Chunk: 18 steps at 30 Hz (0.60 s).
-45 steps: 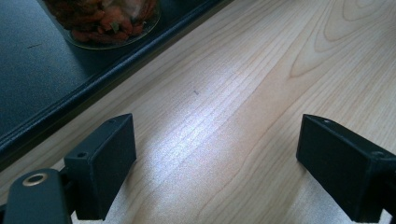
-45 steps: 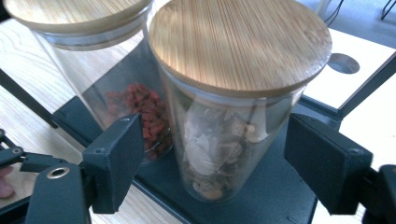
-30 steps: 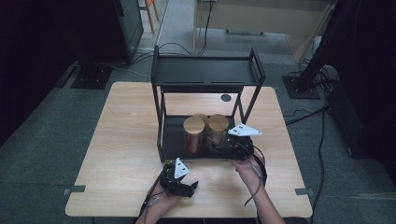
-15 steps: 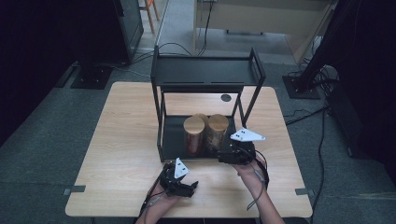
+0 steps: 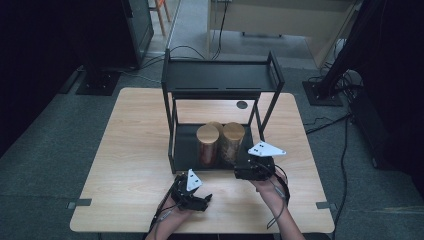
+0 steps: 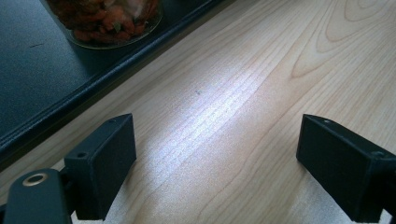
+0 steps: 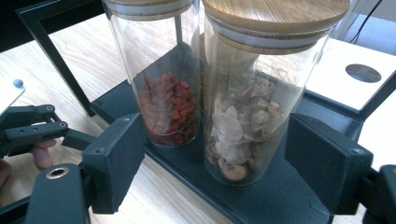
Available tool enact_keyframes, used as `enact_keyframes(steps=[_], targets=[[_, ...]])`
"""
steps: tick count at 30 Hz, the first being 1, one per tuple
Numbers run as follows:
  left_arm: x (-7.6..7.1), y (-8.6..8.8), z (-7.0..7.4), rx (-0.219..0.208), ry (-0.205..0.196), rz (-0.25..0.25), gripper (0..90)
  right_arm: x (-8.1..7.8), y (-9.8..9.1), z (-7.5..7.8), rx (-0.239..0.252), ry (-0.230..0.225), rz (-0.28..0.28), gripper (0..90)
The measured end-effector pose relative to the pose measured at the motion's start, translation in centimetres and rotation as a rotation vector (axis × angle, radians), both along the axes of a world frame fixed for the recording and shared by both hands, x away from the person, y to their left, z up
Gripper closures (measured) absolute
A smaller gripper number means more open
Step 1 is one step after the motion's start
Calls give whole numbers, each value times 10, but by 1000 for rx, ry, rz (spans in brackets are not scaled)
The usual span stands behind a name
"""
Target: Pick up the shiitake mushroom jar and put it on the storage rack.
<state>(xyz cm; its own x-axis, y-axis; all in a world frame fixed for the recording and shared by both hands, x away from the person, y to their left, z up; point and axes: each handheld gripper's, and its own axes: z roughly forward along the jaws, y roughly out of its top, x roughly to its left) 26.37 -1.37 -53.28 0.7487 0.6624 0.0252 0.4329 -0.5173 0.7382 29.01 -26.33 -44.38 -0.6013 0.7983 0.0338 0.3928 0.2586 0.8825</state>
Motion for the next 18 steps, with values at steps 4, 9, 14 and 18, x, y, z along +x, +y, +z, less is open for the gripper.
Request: enact_keyframes(steps=[4, 9, 14, 18], targets=[[0, 0, 0, 1, 1, 0, 122, -2, -2, 0, 6, -5, 4, 200], [0, 0, 0, 0, 0, 0, 122, -4, -3, -1, 6, -13, 22, 200], [0, 0, 0, 0, 0, 1, 122, -6, -4, -1, 14, -21, 35, 200], [0, 0, 0, 0, 2, 0, 122, -9, -5, 0, 28, -27, 47, 200]])
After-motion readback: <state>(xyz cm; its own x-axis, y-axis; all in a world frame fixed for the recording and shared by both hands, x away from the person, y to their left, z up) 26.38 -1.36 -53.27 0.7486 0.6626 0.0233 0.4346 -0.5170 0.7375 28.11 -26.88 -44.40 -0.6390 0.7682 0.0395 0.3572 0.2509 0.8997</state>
